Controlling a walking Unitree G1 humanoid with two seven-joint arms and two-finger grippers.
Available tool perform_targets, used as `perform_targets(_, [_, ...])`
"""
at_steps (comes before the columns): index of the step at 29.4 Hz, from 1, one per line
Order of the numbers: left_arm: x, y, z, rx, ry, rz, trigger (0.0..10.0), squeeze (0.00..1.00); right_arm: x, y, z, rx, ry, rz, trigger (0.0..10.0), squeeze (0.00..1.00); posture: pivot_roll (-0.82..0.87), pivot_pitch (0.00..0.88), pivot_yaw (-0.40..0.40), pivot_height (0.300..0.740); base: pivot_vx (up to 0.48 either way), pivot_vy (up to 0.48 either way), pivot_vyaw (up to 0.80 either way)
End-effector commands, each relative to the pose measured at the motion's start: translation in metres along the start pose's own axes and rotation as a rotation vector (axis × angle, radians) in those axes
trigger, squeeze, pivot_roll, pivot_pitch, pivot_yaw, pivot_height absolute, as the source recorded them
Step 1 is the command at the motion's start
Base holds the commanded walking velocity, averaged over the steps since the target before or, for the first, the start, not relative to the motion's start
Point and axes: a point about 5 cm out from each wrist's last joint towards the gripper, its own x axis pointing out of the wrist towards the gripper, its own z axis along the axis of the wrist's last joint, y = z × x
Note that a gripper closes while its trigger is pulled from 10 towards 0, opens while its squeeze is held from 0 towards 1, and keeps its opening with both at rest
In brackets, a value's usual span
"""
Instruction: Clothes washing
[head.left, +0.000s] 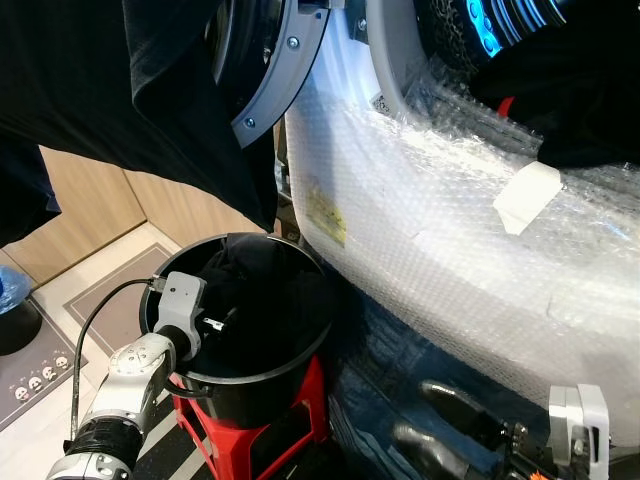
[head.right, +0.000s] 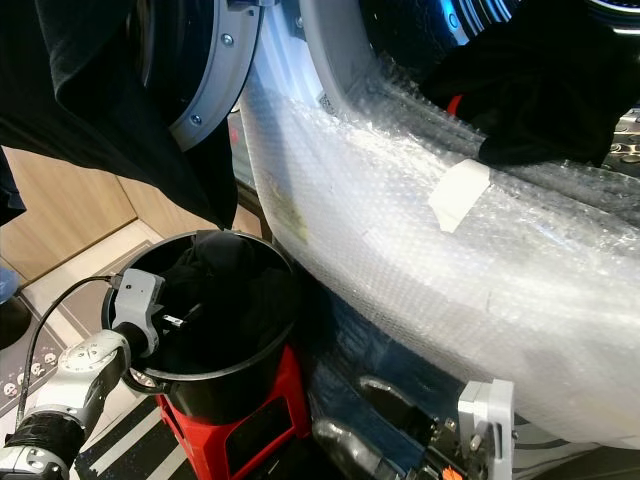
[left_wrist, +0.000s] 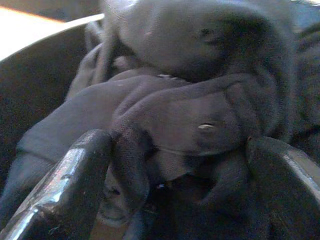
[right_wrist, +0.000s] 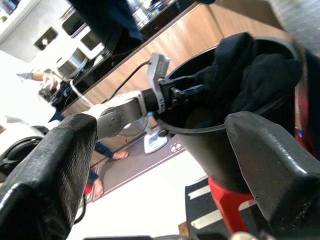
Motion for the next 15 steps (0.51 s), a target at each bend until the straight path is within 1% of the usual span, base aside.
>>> perform_targets(1, [-0.007, -0.002, -0.005, 0.022, 0.009, -0.053, 10.0, 0.0, -0.002, 0.008, -0.001, -0.001, 0.027, 0.036, 10.0, 0.0, -0.15, 0.219, -0.033, 0.74, 0.0, 0.0, 0.0])
perform_targets(3, [-0.009, -0.003, -0.006, 0.022, 0.013, -0.063, 10.0, 0.0, -0.002, 0.008, -0.001, 0.002, 0.03, 0.038, 10.0, 0.0, -0.15, 0.219, -0.033, 0.74, 0.0, 0.0, 0.0])
perform_targets(4, [-0.012, -0.005, -0.006, 0.048, 0.004, -0.103, 10.0, 0.0, -0.001, 0.008, -0.001, 0.001, 0.032, 0.041, 10.0, 0.0, -0.15, 0.219, -0.033, 0.74, 0.0, 0.0, 0.0])
perform_targets(6, [-0.013, -0.004, -0.006, 0.053, 0.004, -0.107, 10.0, 0.0, -0.001, 0.008, -0.001, 0.002, 0.032, 0.041, 10.0, 0.0, -0.15, 0.219, -0.034, 0.74, 0.0, 0.0, 0.0])
perform_targets(7, [-0.016, 0.001, -0.007, 0.052, 0.013, -0.086, 10.0, 0.0, -0.001, 0.008, 0.0, 0.007, 0.034, 0.045, 10.0, 0.0, -0.15, 0.219, -0.034, 0.74, 0.0, 0.0, 0.0])
perform_targets(9, [-0.02, 0.006, -0.008, 0.075, 0.02, -0.079, 10.0, 0.0, 0.0, 0.009, 0.001, 0.008, 0.035, 0.047, 10.0, 0.0, -0.15, 0.22, -0.038, 0.74, 0.0, 0.0, 0.0])
perform_targets(10, [-0.022, 0.009, -0.008, 0.069, 0.025, -0.073, 10.0, 0.0, -0.001, 0.009, 0.001, 0.009, 0.036, 0.049, 10.0, 0.0, -0.15, 0.221, -0.043, 0.74, 0.0, 0.0, 0.0])
perform_targets(12, [-0.026, 0.012, -0.008, 0.063, 0.03, -0.071, 10.0, 0.0, -0.001, 0.009, 0.002, 0.008, 0.036, 0.051, 10.0, 0.0, -0.15, 0.221, -0.045, 0.74, 0.0, 0.0, 0.0])
perform_targets(13, [-0.029, 0.014, -0.009, 0.084, 0.036, -0.064, 10.0, 0.0, -0.002, 0.009, 0.002, 0.007, 0.036, 0.053, 10.0, 0.0, -0.15, 0.222, -0.048, 0.74, 0.0, 0.0, 0.0])
perform_targets(15, [-0.03, 0.015, -0.009, 0.091, 0.038, -0.061, 10.0, 0.0, -0.002, 0.009, 0.002, 0.006, 0.037, 0.054, 10.0, 0.0, -0.15, 0.222, -0.048, 0.74, 0.0, 0.0, 0.0])
